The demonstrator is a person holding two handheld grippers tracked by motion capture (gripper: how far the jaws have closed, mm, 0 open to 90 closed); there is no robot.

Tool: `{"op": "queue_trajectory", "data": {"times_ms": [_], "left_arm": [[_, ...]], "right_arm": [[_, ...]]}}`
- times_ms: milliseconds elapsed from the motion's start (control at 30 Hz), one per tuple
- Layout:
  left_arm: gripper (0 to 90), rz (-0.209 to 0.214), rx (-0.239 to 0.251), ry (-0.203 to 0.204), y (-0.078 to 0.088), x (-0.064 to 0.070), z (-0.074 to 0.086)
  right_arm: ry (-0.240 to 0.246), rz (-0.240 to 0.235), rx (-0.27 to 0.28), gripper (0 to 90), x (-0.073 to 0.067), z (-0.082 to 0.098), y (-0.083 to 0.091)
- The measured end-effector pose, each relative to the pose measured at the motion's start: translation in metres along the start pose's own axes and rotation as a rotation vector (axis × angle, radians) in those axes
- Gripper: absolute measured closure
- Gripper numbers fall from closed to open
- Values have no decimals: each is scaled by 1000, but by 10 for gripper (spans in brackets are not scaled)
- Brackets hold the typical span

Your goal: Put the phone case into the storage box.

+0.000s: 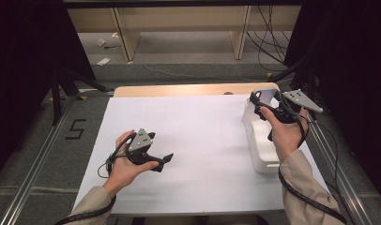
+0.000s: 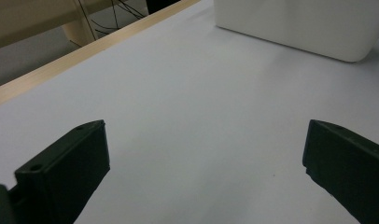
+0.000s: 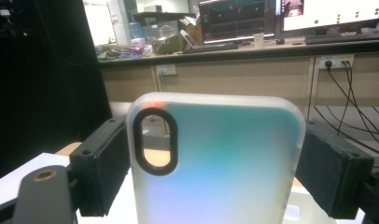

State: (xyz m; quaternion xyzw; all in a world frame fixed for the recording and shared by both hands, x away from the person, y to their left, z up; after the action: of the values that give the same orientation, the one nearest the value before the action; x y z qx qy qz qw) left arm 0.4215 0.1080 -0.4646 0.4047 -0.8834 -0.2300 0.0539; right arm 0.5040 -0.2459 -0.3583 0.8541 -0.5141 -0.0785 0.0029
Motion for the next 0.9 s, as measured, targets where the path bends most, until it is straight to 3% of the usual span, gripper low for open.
{"op": "queue_trajectory", "data": {"times_ms": [900], "left_arm": [[0,-1,1,2,0,-1,0]], "right_arm": [[-7,29,-1,183,10,0,3]]}}
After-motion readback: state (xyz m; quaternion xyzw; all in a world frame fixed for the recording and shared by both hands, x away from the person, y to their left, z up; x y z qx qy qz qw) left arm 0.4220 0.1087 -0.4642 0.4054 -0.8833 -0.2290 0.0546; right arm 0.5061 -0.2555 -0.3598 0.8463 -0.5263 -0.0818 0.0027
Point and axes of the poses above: each handheld gripper's, and its own axes: y roughly backward along the jaws, z roughly out of its underside, x roughly to its right, the point moved 7 cm from there along -y, roughly forward along the jaws, and after that the axes turned 7 degrees about -z, right-handed, at the moved point
